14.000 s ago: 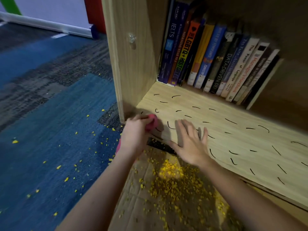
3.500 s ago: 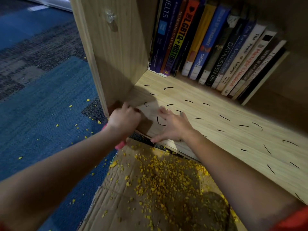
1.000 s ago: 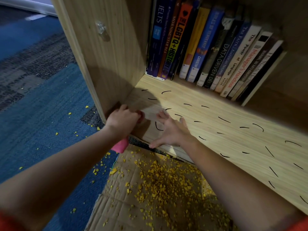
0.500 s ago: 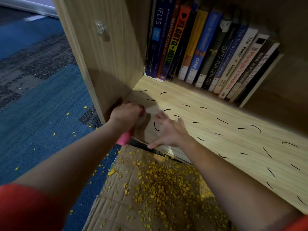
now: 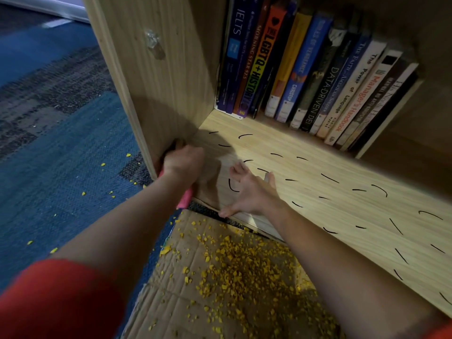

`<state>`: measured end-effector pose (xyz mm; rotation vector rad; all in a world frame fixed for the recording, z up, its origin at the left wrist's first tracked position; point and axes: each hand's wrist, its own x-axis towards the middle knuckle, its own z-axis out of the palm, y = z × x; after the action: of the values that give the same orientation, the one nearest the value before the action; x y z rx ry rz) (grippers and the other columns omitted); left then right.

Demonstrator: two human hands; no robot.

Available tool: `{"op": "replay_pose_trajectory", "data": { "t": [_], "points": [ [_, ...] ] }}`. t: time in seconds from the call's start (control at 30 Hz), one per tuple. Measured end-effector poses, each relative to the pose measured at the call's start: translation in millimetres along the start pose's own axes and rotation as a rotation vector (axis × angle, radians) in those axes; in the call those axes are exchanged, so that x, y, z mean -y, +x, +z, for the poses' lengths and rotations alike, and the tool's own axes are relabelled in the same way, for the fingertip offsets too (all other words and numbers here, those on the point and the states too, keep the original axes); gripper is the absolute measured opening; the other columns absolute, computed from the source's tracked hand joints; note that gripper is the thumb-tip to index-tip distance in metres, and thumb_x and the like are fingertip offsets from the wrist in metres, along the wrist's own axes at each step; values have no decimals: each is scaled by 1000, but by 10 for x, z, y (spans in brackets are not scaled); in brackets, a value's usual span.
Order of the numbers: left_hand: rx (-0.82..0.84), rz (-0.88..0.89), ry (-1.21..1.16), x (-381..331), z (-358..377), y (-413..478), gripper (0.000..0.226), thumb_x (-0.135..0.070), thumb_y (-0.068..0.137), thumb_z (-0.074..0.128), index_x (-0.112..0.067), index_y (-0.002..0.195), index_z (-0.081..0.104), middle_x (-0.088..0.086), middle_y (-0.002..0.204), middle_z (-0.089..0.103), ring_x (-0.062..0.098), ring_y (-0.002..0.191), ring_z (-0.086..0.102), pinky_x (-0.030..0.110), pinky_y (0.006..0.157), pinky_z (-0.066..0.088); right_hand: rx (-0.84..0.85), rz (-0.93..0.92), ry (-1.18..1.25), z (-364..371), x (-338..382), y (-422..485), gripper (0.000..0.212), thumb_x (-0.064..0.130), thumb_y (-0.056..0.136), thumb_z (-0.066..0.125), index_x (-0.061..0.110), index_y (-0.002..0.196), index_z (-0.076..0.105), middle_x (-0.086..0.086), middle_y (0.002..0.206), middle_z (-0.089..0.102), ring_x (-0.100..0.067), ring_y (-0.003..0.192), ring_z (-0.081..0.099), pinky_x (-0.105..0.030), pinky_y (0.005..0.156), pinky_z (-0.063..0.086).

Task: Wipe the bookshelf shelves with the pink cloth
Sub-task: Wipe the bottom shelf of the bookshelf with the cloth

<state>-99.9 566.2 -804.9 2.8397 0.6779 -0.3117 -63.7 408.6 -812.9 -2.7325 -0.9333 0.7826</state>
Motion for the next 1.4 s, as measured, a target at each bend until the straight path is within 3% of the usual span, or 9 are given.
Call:
{"op": "replay_pose_trajectory", "data": {
  "t": [0.17,0.27,0.4,0.63,0.83,1.0,1.13,1.27,1.4],
  "points": [
    [-43,68,-74,-137,76,-60,29,-25,98,41,-20,121,59,11,122,59,31,120,44,36,93,40,8,19,-75,-30,35,-24,115,57,61,77,23,151,13,11,158,3,-7,144,10,-57,113,-3],
    [-18,182,14,-94,106,-281,37,-16,99,36,-25,131,51,10,129,55,30,128,34,40,98,37,-6,37,-75,-25,91,-61,110,54,63,78,22,149,18,7,158,11,-10,142,20,-53,113,-3],
    [-56,173,49,-41,170,-361,39,-13,99,35,-23,135,46,9,136,48,31,129,30,40,98,37,-43,30,-121,33,108,-115,100,53,69,74,19,147,23,5,158,11,-10,143,16,-50,112,-3],
    [-58,70,-87,-154,102,54,26,-12,97,45,-11,122,54,13,122,54,31,113,50,38,85,43,-50,37,-107,47,61,-95,102,57,69,72,21,149,20,8,158,10,-11,143,18,-51,112,-7],
    [-40,203,70,0,166,-128,32,-28,98,41,-22,126,54,8,128,55,31,121,42,40,95,38,-58,24,-44,71,23,-82,104,56,67,74,20,149,20,10,157,10,-10,143,17,-54,111,-8],
    [-38,174,20,66,167,-63,37,-17,99,35,-29,129,52,5,134,51,30,129,30,40,103,31,-64,1,-36,75,12,-75,106,55,66,75,20,149,20,9,159,3,-6,144,8,-55,111,-10],
    [-55,90,-40,-163,76,207,31,-8,96,38,-21,116,58,6,126,56,26,121,42,38,104,28,-55,16,-3,68,8,-68,110,55,64,77,20,150,17,10,158,0,-7,144,11,-55,110,-13],
    [-65,176,57,-101,151,14,31,-17,96,44,-22,126,53,4,128,54,28,120,44,39,97,38,-40,18,7,65,20,-70,110,51,65,78,18,150,15,9,159,2,-6,144,5,-56,109,-15],
    [-88,303,164,116,328,-336,48,-20,99,37,-29,145,28,0,145,30,30,129,28,37,102,33,-35,32,13,85,6,-49,110,52,66,77,21,150,14,9,159,0,-5,144,1,-56,108,-15]
  ]
}}
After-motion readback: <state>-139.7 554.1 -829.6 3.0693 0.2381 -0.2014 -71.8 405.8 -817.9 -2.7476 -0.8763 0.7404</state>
